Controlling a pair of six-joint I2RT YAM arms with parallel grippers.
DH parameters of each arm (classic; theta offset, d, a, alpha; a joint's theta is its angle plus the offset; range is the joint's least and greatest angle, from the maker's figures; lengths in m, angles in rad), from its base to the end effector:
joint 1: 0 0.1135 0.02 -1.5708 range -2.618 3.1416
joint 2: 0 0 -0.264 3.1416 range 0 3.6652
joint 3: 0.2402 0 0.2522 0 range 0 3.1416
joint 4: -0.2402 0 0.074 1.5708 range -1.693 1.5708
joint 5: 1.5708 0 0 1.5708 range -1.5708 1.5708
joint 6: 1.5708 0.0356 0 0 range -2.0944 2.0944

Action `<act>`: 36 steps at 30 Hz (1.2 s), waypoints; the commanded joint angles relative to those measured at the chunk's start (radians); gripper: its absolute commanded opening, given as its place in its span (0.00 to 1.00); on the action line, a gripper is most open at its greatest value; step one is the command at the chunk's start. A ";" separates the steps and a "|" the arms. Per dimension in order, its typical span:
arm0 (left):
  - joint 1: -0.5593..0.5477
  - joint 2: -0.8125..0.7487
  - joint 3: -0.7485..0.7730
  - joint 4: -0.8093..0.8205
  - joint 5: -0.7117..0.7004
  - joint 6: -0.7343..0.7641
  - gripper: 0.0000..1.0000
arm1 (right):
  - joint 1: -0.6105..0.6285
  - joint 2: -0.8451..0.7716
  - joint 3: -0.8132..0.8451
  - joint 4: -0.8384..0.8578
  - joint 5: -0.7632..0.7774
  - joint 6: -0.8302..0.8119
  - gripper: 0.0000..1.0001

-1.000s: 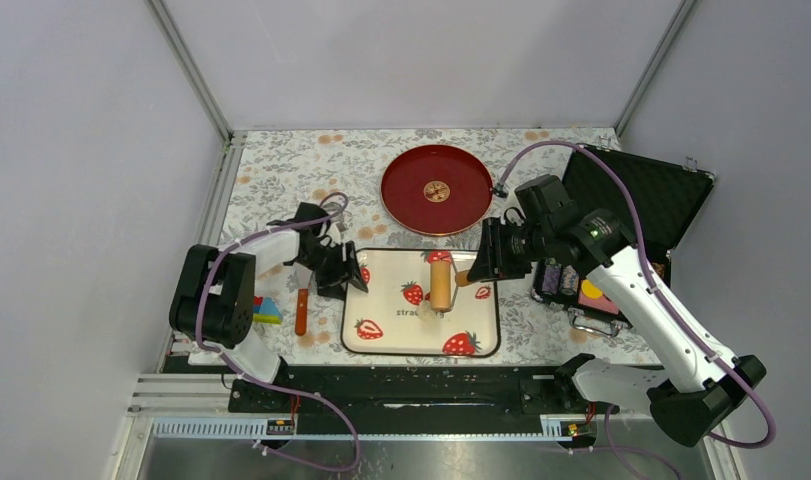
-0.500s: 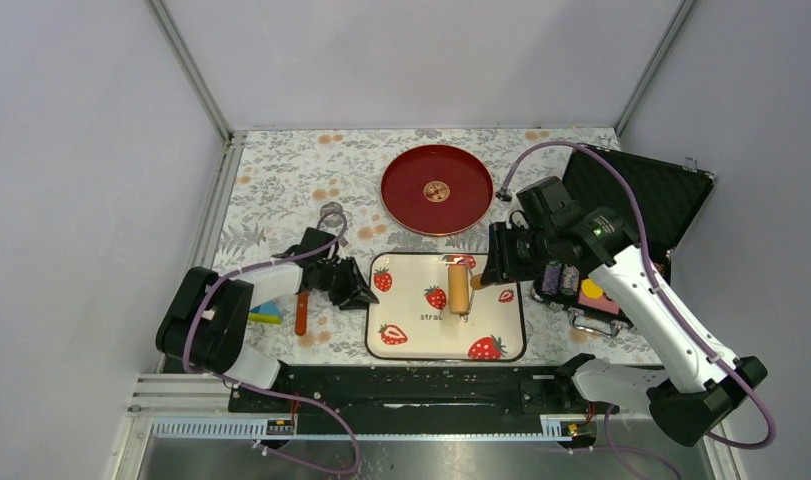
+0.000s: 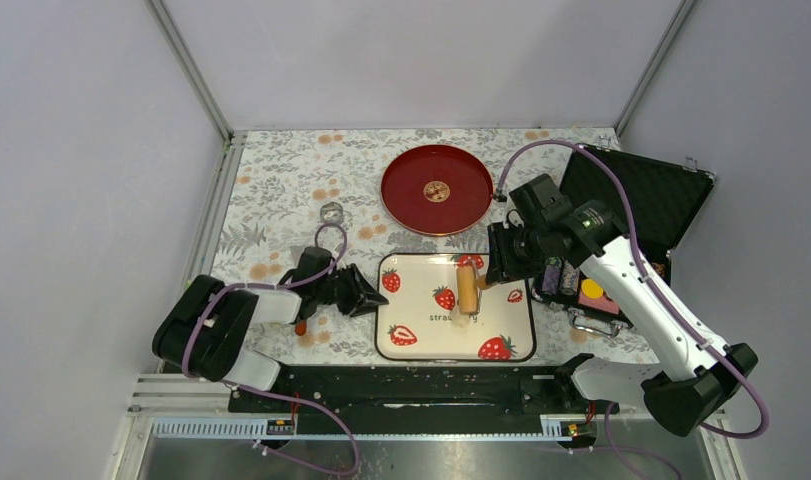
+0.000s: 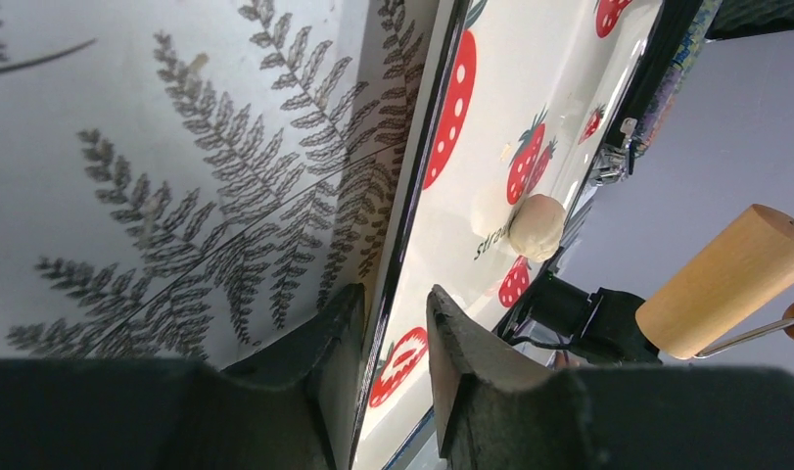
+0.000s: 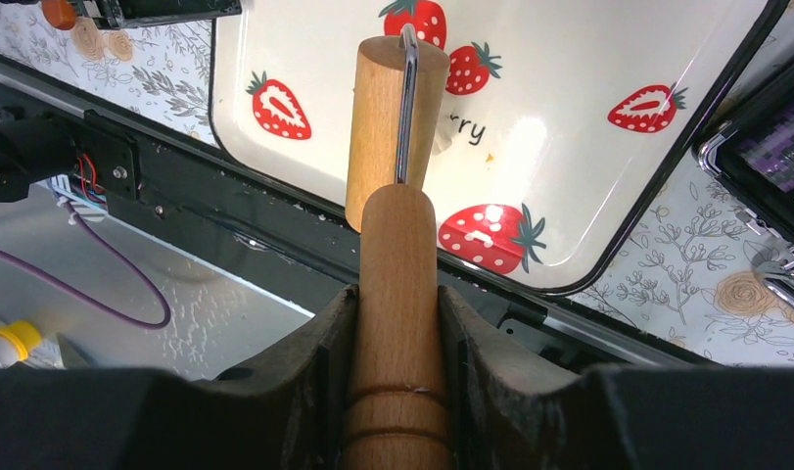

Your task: Roll out the dumpling wrappers from the dough

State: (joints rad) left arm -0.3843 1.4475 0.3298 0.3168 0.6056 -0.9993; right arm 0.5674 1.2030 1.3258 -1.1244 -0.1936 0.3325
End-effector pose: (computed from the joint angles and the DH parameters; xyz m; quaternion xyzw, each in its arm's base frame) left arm 0.1969 -0.1015 0.1074 -0.1610 0.8770 -0.4415 0.0997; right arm 0.1815 0.1238 0.3576 -0.1389 0.9455 0.2051 0.2113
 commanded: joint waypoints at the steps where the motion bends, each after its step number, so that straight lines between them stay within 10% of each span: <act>1: -0.045 0.066 0.005 0.124 -0.004 -0.040 0.29 | -0.004 -0.003 0.007 0.014 0.024 -0.018 0.00; 9: -0.079 0.124 -0.021 0.259 0.030 -0.104 0.29 | 0.010 0.010 -0.010 0.026 0.048 -0.015 0.00; 14: -0.079 0.128 -0.048 0.323 0.040 -0.133 0.04 | 0.020 0.019 -0.012 0.034 0.047 -0.008 0.00; 29: -0.070 -0.192 -0.095 0.019 -0.184 -0.039 0.00 | 0.026 0.034 0.035 0.049 0.049 -0.018 0.00; 36: -0.070 -0.161 -0.059 -0.004 -0.175 -0.008 0.49 | 0.036 0.058 0.037 0.064 0.047 -0.022 0.00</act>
State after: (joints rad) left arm -0.4568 1.2953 0.2390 0.3393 0.4770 -1.0420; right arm 0.5911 1.2572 1.3117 -1.1034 -0.1482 0.3252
